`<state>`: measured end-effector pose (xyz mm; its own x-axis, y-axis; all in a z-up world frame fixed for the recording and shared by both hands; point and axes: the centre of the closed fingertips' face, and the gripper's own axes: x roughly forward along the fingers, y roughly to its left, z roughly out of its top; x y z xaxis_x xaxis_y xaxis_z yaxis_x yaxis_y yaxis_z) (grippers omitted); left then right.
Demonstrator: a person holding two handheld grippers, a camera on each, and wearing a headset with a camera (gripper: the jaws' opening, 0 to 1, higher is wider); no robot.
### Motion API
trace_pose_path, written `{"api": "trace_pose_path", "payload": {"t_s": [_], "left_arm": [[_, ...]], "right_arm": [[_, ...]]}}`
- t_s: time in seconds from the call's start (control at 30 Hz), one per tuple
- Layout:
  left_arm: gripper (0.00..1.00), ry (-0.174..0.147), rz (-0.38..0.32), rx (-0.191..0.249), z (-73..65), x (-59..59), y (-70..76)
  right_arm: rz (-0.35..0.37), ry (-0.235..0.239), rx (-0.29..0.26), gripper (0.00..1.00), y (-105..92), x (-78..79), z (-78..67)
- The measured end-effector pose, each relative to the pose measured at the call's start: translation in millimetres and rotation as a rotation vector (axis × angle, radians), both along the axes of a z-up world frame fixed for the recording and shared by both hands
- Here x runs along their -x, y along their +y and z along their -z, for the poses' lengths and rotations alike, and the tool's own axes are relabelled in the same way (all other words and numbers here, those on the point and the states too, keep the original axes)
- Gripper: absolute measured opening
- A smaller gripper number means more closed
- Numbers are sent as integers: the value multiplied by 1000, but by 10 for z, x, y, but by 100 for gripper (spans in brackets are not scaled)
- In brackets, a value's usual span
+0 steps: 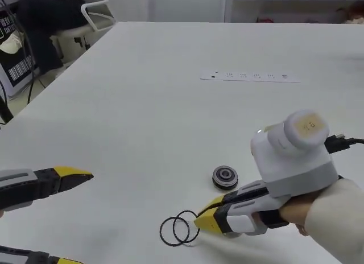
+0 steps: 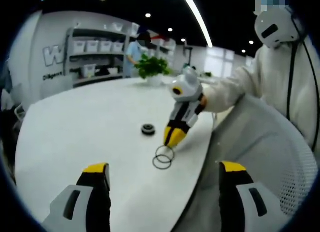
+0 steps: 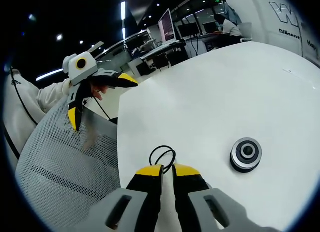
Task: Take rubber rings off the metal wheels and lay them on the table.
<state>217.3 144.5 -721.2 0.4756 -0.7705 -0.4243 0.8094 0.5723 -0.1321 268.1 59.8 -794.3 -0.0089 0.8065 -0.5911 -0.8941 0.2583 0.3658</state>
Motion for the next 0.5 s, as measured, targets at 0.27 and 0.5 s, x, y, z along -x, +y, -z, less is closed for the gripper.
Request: {"api": "trace_pose_path", "payload": {"t_s": [0.27,0.5], "left_arm": [[92,-1,-4,-5,2,11,29],[92,-6,-5,-9,-9,12,50]], "right_arm": [[10,-8,-3,3,-40,-23,-36],[19,-14,-12,4,-89,-34,-96]]}}
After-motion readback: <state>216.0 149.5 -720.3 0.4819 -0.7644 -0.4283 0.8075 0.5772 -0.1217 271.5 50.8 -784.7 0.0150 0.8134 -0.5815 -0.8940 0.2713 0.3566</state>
